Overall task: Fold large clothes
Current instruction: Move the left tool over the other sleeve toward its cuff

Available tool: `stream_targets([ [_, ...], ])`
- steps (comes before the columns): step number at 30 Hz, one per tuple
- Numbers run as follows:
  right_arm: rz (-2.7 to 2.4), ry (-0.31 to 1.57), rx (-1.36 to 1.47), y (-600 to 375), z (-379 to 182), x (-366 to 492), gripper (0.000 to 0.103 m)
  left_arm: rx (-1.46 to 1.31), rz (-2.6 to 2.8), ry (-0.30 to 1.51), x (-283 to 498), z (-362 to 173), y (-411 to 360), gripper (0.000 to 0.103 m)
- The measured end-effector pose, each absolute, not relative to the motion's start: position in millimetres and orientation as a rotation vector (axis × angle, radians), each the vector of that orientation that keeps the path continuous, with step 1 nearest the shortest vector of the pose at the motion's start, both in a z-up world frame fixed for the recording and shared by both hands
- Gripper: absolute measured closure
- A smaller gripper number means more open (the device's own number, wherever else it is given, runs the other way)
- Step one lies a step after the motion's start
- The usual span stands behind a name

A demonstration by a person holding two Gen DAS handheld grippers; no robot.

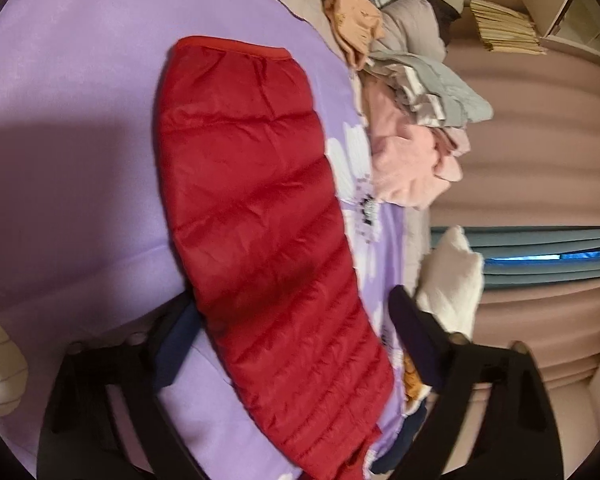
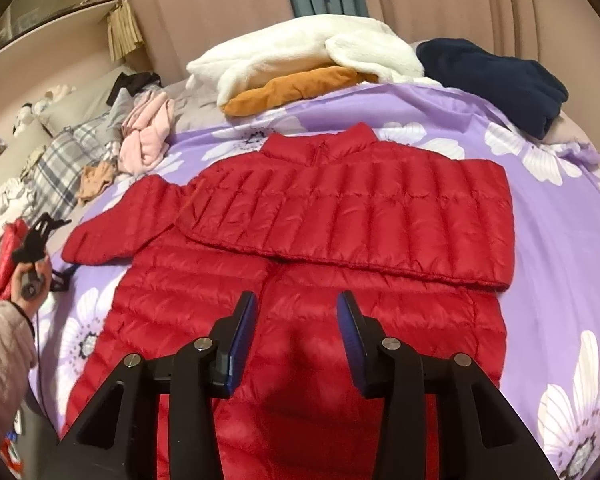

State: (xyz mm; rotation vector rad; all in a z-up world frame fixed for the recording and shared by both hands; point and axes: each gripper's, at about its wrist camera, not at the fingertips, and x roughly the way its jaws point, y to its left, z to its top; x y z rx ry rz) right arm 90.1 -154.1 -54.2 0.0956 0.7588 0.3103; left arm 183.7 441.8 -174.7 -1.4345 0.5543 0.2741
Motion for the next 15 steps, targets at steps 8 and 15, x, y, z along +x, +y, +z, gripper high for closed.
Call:
stream_targets([
  [8,0.279,0.8,0.138,-165.3,-64.5,91.5,0.061,-1.426,0.345,0.621,176.8,-193.5,446.9,0.085],
  [15,0.252,0.802,0.12,-169.9,-62.9,84.8,0.061,-1.299,0.358,0.633,181.7,-165.2,434.2,0.095],
])
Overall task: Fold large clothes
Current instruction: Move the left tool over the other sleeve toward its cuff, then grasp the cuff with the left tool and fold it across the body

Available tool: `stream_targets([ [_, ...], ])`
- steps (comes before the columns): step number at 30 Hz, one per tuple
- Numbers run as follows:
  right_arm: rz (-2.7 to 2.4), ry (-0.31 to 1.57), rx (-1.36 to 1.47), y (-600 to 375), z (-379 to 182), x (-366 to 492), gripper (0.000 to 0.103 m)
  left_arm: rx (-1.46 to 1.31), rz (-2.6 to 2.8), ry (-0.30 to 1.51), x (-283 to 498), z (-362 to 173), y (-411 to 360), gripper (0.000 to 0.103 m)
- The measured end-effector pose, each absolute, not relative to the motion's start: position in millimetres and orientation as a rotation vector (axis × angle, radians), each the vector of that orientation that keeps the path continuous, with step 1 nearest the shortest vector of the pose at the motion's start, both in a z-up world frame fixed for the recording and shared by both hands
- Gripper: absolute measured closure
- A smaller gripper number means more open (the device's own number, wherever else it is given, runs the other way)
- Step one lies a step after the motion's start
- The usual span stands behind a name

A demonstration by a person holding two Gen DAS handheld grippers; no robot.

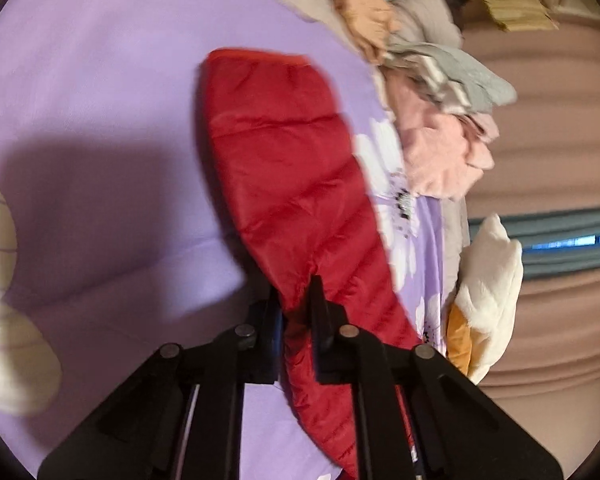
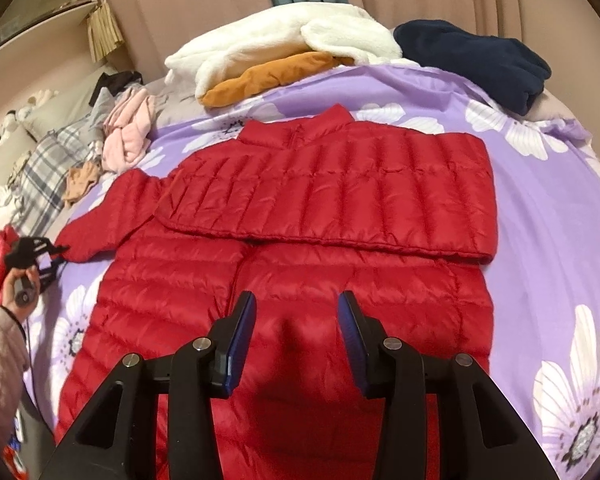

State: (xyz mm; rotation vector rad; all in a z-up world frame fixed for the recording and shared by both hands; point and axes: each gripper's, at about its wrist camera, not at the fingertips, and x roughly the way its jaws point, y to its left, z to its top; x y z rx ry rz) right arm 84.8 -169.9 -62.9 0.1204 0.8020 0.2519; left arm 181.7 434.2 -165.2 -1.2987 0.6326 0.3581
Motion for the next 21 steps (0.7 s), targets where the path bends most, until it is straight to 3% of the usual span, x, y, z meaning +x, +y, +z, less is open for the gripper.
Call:
stream_targets([
  [7,0.238,0.784,0.138,-182.0,-57.2,76.8,0.061,-0.976,0.266,0.593,198.6,-75.1,377.9,0.097],
  [14,0.246,0.767,0.169,-191.5,-53.7,65.0,0.061,-0.554,0.102,0.567,213.3,11.3,257.6,0.096],
  [21,0.221,0.752,0.204,-210.2,-51.7,50.8,0.061,-0.279,-0.141,0.592,214.0,33.2,118.0,0.093],
])
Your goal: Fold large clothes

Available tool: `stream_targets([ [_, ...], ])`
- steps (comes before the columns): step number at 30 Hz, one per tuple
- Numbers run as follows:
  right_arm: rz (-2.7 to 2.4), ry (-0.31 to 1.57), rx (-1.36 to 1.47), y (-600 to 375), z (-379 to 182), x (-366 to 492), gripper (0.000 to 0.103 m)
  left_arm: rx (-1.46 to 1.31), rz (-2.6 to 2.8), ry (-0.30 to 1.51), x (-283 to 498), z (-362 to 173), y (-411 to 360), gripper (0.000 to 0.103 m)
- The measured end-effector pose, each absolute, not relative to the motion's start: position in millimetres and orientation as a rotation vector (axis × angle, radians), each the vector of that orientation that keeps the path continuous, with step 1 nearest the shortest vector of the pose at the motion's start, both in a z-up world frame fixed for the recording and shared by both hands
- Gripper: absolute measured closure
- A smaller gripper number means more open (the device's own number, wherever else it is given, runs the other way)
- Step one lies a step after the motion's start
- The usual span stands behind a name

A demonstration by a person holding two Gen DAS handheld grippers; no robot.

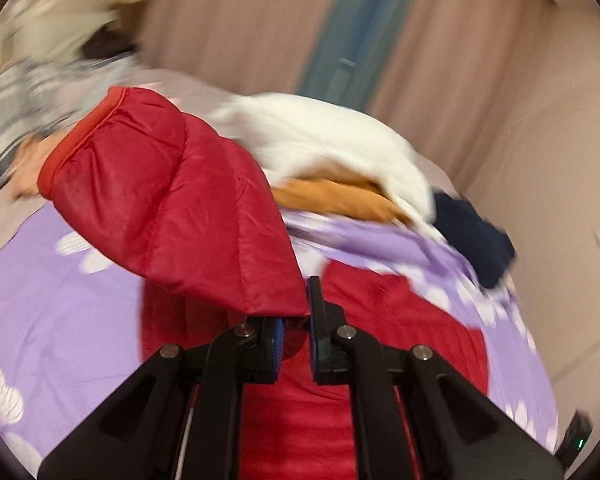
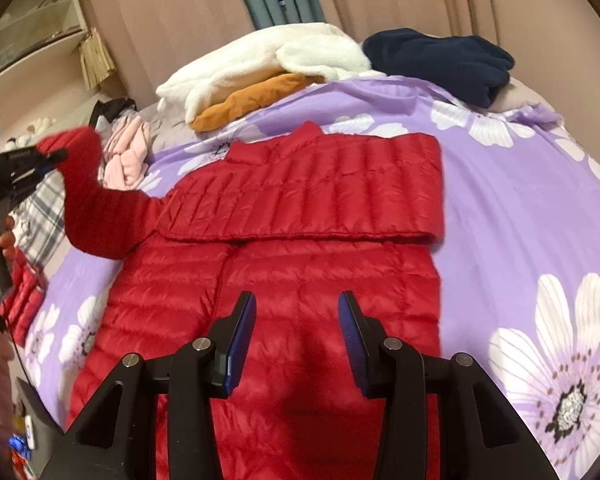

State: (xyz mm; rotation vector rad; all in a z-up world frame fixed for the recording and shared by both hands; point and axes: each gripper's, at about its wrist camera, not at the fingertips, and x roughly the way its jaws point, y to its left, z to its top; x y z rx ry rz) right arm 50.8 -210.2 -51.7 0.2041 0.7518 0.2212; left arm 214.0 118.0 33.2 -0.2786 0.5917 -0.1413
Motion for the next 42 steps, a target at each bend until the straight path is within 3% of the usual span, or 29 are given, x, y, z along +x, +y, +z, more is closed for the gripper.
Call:
stream_targets([
  [7,0.175,0.736,0.278,-240.7,-52.5,39.0,0.06,-0.054,-0.318,0.747,222.1,-13.4,-5.3,0.092],
  [11,0.15,0.744,0.342,-258.8,-58.1,37.0,0.054,0.042,-0.383,0.848,227.5,-47.8,-53.4,0.091],
  [14,0.151,0.745,0.379,-265.3,-60.3,36.8,0.053,0.054,-0.397,0.908,227.0,-67.6,-65.8,0.064],
  [15,0.154,0.745,0.388,-266.7,-60.5,37.2,0.053,0.053,-0.393,0.913,227.0,-71.1,-66.4,0.045],
  [16,0.157,0.744,0.395,-267.8,-60.7,37.8,0.051,0.054,-0.392,0.918,226.0,-73.0,-66.9,0.034],
  [19,0.167,0.74,0.434,-271.3,-61.3,42.7,0.04,0.029,-0.386,0.908,217.6,-72.0,-55.1,0.033],
  [28,0.242,0.737,0.483,-256.7,-57.2,106.7,0.04,-0.184,-0.219,0.898,175.8,-70.4,50.0,0.024],
  [34,0.208,0.806,0.406,-234.8,-73.5,164.1,0.04,-0.307,-0.111,0.911,146.6,-82.5,107.7,0.024],
  [36,0.185,0.84,0.394,-229.2,-82.9,176.7,0.048,-0.326,-0.086,0.913,138.0,-84.4,119.8,0.024],
  [38,0.198,0.858,0.401,-225.9,-87.4,181.1,0.07,-0.35,-0.068,0.911,130.1,-85.9,130.4,0.024],
  [40,0.172,0.85,0.355,-220.7,-84.2,178.6,0.084,-0.37,-0.051,0.911,124.9,-88.0,138.5,0.024],
  [42,0.16,0.823,0.318,-216.3,-77.0,172.9,0.085,-0.386,-0.039,0.912,121.6,-90.3,145.3,0.024],
])
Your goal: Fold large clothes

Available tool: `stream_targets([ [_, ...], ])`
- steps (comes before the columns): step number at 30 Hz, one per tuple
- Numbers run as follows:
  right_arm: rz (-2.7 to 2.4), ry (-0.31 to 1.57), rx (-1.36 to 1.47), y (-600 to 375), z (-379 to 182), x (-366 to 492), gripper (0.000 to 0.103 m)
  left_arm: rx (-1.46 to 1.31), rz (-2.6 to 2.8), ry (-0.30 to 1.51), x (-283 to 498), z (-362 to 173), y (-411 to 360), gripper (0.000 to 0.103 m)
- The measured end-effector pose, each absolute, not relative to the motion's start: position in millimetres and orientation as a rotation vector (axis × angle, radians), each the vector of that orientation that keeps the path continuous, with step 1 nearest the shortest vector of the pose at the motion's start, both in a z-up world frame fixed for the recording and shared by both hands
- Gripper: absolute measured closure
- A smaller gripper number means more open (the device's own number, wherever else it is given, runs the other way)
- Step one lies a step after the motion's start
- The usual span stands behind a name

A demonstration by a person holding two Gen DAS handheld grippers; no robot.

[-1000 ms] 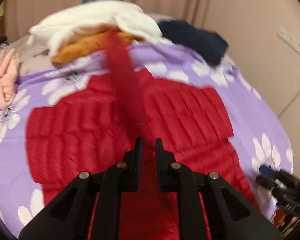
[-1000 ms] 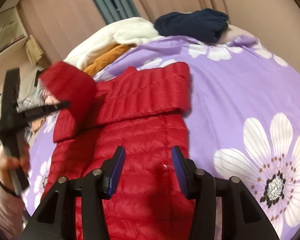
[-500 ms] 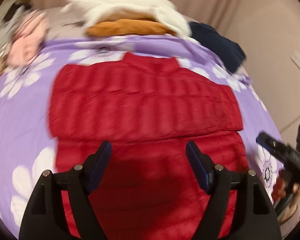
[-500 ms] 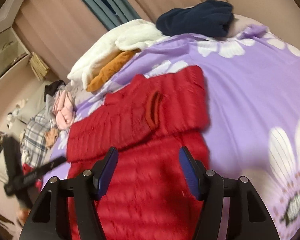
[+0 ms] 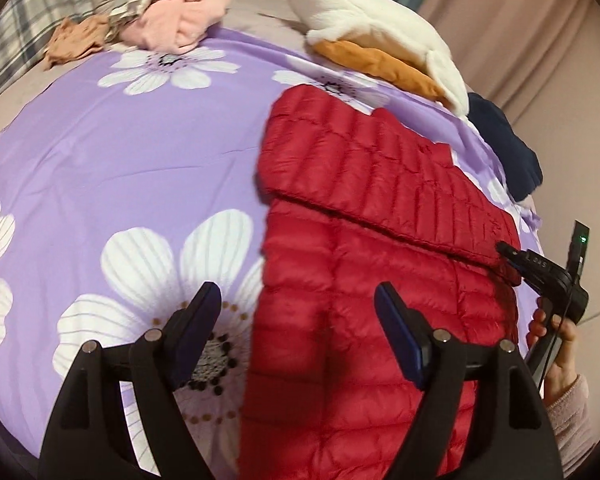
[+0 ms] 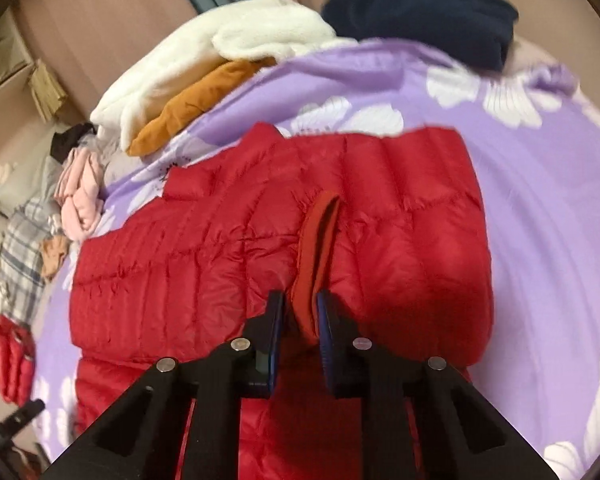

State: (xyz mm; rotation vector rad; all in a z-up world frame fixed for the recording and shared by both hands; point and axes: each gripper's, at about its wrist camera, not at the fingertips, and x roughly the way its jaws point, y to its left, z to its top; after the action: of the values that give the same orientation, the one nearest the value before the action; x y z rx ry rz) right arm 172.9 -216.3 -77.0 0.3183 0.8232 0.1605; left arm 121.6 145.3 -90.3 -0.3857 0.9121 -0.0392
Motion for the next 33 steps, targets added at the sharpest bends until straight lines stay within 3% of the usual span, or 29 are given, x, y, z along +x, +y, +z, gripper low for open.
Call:
stream_targets([
  [5,0.083,0.725,0.309,-236.3,-49.8,152.2,0.086,-0.412,-0.033,0.926,118.1,-96.4,152.1,0.024],
  [10,0.003,0.838,0.23,-245.2,-67.5,166.6,0.086,-0.409,-0.041,0.941,115.2,-100.8,148.3,0.024],
  [13,-0.084,0.819,0.134,-238.9,-63.2,162.2,0.066,-0.408,-0.048,0.947,113.2,-102.5,147.4,0.024],
  [19,0.014,0.632,-0.003,-198.1,-34.5,145.8,0.065,-0.372,-0.056,0.969,109.8,-105.8,137.5,0.024],
  [27,0.084,0.863,-0.009,-187.0,-100.1,187.5,0.066,-0.307,-0.079,0.975,94.3,-106.0,122.7,0.024],
  [33,0.117,0.853,0.033,-192.8,-73.0,160.7,0.065,-0.34,-0.071,0.983,82.6,-107.6,130.9,0.024],
])
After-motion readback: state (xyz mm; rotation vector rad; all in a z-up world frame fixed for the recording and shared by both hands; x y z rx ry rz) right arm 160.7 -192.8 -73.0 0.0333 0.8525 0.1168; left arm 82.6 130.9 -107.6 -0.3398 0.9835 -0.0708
